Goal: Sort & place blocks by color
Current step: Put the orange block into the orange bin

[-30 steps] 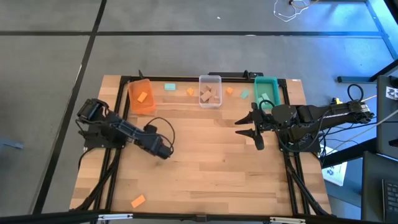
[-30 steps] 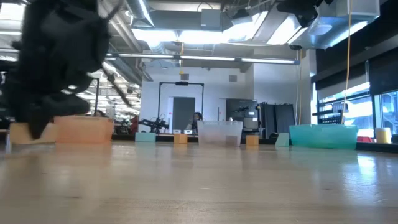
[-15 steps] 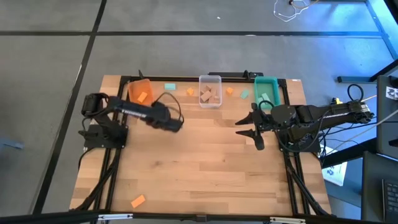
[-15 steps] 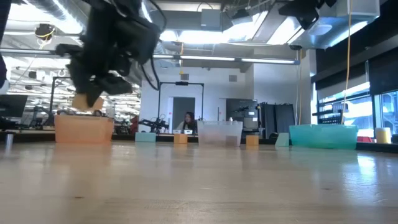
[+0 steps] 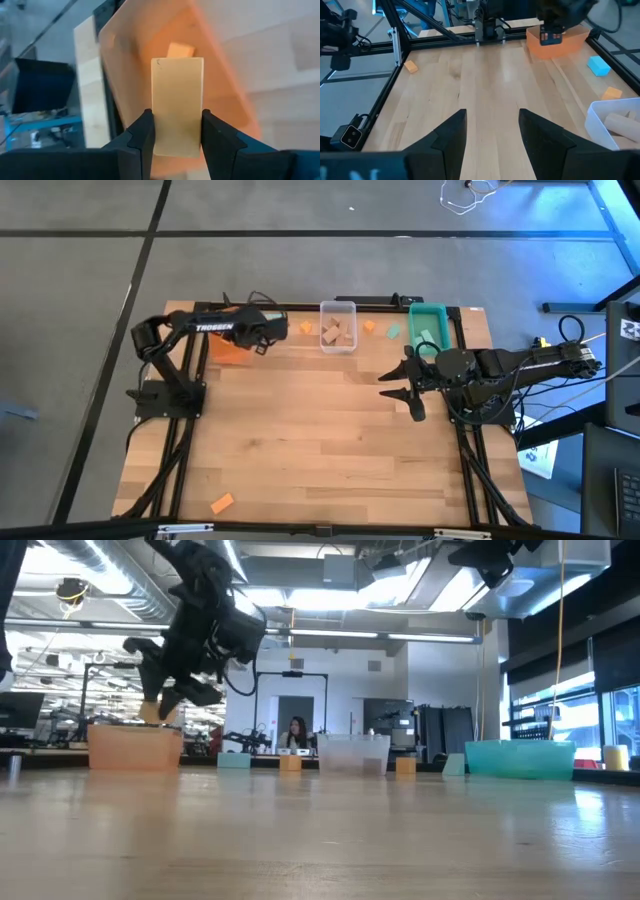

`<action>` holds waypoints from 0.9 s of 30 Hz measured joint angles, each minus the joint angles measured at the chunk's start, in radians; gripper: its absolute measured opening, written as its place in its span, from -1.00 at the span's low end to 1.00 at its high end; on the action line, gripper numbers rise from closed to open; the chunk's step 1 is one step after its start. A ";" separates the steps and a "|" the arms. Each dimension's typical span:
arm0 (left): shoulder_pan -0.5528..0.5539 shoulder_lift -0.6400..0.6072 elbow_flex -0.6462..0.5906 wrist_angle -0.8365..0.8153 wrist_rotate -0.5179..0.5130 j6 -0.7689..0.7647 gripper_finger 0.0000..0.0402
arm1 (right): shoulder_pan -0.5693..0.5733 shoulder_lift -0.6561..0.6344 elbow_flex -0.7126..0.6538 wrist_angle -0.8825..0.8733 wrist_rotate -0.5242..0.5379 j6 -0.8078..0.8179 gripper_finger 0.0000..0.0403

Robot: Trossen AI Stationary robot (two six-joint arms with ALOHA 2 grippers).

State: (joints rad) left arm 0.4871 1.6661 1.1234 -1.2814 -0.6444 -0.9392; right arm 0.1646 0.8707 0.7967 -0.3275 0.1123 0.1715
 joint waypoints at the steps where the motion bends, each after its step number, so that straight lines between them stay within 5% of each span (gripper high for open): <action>1: 0.015 0.000 -0.002 0.023 0.002 0.022 -0.38 | 0.000 0.000 0.000 0.000 0.000 0.000 -0.10; 9: 0.093 0.000 -0.002 0.040 0.027 0.039 -0.25 | 0.000 0.000 0.000 -0.006 0.000 0.000 -0.10; 27: 0.107 0.000 -0.002 0.045 0.032 0.138 -0.33 | 0.000 0.000 0.000 -0.007 0.000 0.002 -0.10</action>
State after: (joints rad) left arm 0.5943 1.6657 1.1217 -1.2360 -0.6123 -0.8009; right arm 0.1648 0.8705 0.7967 -0.3342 0.1122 0.1739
